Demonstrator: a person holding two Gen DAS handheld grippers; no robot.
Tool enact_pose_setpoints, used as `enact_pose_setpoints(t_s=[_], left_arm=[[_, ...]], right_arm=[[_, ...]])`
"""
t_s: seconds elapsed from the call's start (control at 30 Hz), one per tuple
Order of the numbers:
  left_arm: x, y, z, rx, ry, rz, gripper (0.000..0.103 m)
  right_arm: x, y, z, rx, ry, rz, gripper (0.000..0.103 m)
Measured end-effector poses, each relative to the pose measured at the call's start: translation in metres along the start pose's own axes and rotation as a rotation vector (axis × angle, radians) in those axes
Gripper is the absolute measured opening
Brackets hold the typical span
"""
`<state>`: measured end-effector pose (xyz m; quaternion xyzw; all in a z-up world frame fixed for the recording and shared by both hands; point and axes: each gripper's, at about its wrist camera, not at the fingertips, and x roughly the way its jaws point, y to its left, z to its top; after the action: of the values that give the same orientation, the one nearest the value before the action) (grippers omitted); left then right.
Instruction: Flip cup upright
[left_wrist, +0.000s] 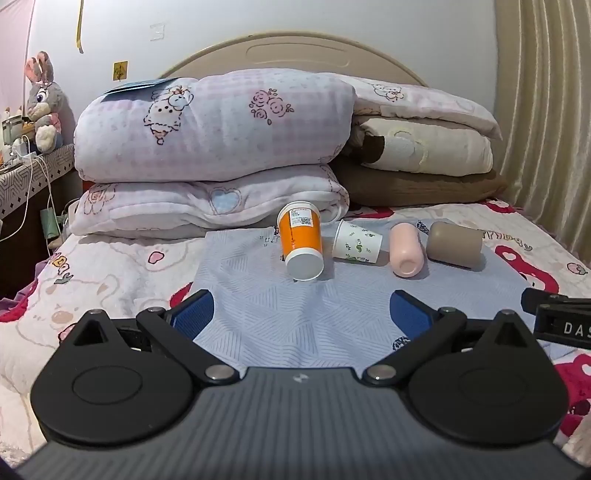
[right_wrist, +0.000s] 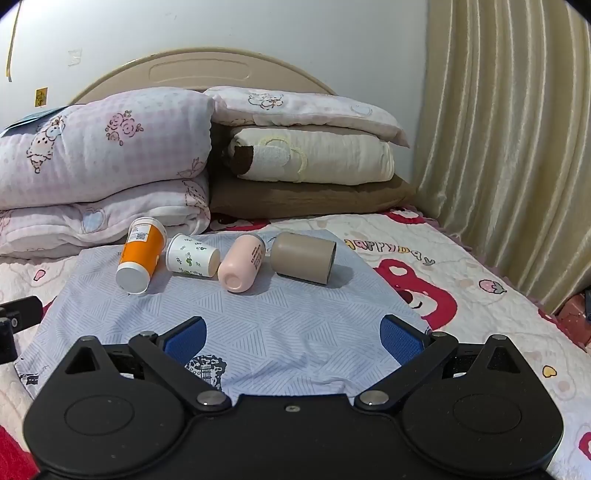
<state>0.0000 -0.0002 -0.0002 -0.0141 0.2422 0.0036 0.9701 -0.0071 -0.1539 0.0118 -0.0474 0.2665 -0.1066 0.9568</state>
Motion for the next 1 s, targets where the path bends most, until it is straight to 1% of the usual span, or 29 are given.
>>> enact_pose_setpoints(t_s=[0.43, 0.53, 0.57, 0.67, 0.77, 0.83, 0.97, 1.0], left_arm=[[0.001, 0.001, 0.001, -0.003, 0.001, 0.001, 0.103], [0.004, 0.002, 0.002, -0.003, -0.002, 0.002, 0.103], [-0.001, 0.003, 0.000, -0.004, -0.004, 0.002, 0.103], [0.001, 0.009, 0.001, -0.014, -0.001, -0.002, 0.103], [-0.001, 0.009, 0.001, -0.027, -0.003, -0.001, 0.103], [-0.001, 0.008, 0.001, -0.010, -0.024, 0.007, 0.103], [-0.001, 0.008, 0.002, -0.012, -0.035, 0.005, 0.103], [-0.001, 0.008, 0.002, -0.009, -0.050, 0.005, 0.103]], right_arm=[[-0.001, -0.001, 0.000, 0.003, -0.008, 0.007, 0.102], [-0.007, 0.000, 0.001, 0.007, -0.036, 0.049, 0.102], [-0.009, 0.001, 0.002, 0.005, -0.049, 0.054, 0.102], [-0.012, 0.005, 0.002, -0.016, -0.071, 0.055, 0.102], [-0.011, 0.007, 0.002, -0.026, -0.064, 0.056, 0.102], [-0.011, 0.006, 0.002, -0.023, -0.064, 0.058, 0.102], [-0.012, 0.007, 0.002, -0.016, -0.072, 0.075, 0.102], [-0.012, 0.006, 0.003, -0.015, -0.075, 0.077, 0.102]])
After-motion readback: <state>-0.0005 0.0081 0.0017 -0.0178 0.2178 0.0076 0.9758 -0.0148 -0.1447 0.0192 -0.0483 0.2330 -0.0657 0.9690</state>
